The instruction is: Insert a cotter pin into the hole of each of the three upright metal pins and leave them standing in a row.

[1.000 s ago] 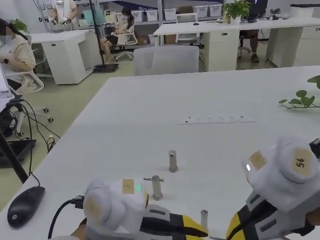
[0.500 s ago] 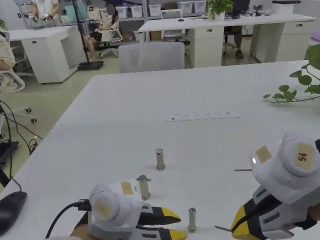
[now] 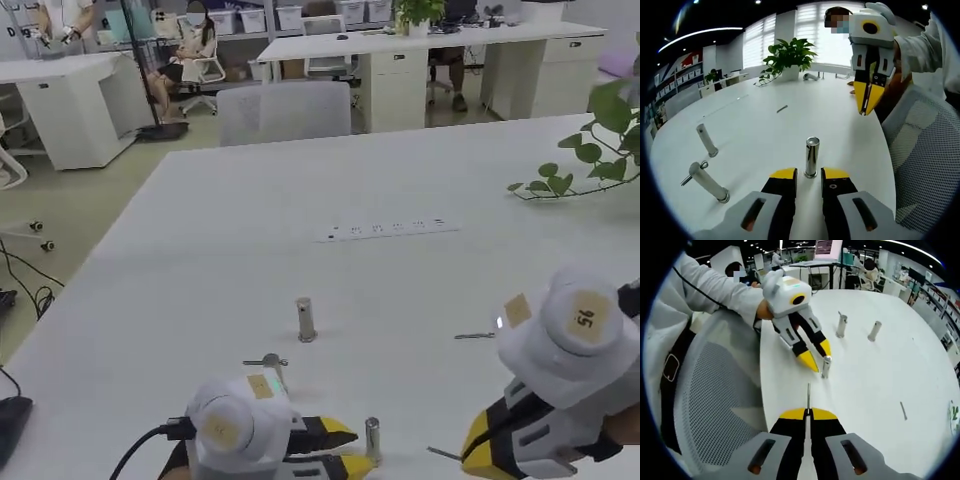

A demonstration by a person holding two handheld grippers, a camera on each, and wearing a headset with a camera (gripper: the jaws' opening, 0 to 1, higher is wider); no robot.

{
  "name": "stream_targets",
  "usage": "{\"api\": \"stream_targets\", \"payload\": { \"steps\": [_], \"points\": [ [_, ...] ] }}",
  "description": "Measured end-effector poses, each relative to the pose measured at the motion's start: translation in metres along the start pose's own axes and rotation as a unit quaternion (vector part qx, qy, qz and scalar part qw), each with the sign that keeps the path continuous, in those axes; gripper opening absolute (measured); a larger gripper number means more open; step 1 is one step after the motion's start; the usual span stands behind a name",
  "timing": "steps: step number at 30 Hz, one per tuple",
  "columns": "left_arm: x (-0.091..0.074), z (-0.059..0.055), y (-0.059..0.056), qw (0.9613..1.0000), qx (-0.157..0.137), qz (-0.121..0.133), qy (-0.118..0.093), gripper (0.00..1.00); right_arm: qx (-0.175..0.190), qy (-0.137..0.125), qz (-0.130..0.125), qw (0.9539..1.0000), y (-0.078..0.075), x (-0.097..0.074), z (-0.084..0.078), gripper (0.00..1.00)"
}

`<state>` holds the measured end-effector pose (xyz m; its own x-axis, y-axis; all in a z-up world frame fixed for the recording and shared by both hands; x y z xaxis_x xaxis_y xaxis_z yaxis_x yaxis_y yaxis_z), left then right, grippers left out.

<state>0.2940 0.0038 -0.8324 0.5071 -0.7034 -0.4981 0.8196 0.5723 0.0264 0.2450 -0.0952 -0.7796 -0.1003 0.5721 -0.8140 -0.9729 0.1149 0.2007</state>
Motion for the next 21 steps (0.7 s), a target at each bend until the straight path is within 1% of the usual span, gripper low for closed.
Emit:
{"api": "stream_targets", "payload": {
  "steps": [4,6,8,11,15,18,20,21],
  "points": [
    [0.004,0.003,-0.005,1.0,0.001,-0.002,-0.006,0.18,0.004,0.001,-0.002,1.0,-0.001,0.002,0.001,0.03],
    [0.006,0.005,-0.008,0.9999,0.009,-0.001,-0.008,0.16,0.004,0.002,-0.002,1.0,0.0,0.003,0.002,0.03],
    [0.009,0.004,-0.011,0.9999,0.012,-0.005,-0.009,0.16,0.004,0.002,-0.002,1.0,-0.001,0.004,0.003,0.03],
    [0.011,0.0,-0.01,0.9999,0.016,0.001,-0.003,0.14,0.003,0.001,0.0,1.0,-0.002,0.005,0.004,0.03],
    [0.013,0.0,-0.008,0.9999,0.009,0.011,-0.005,0.12,0.009,0.001,-0.005,0.9999,-0.006,0.005,0.004,0.03],
    [0.014,-0.001,-0.009,0.9998,0.015,0.01,-0.002,0.12,0.02,0.001,-0.009,0.9998,-0.009,0.008,0.004,0.03],
    [0.015,-0.002,-0.011,0.9998,0.016,0.01,-0.002,0.09,0.025,0.001,-0.01,0.9996,-0.011,0.01,0.005,0.03],
    [0.015,-0.002,-0.01,0.9997,0.022,0.013,-0.003,0.08,0.026,0.0,-0.011,0.9996,-0.011,0.011,0.006,0.03]
  ]
}}
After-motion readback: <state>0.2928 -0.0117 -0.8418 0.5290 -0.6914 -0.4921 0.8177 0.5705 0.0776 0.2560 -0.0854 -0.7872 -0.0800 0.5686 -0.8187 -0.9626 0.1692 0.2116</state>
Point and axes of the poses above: the centre of the closed fingertips' face, and the gripper's own axes: x roughly forward along the fingers, y roughly to its left, z roughly out of its top, the point moved 2 cm from there along -x, roughly backward along the fingers, and after that the axes turned 10 degrees about z, right-handed, at the moved point
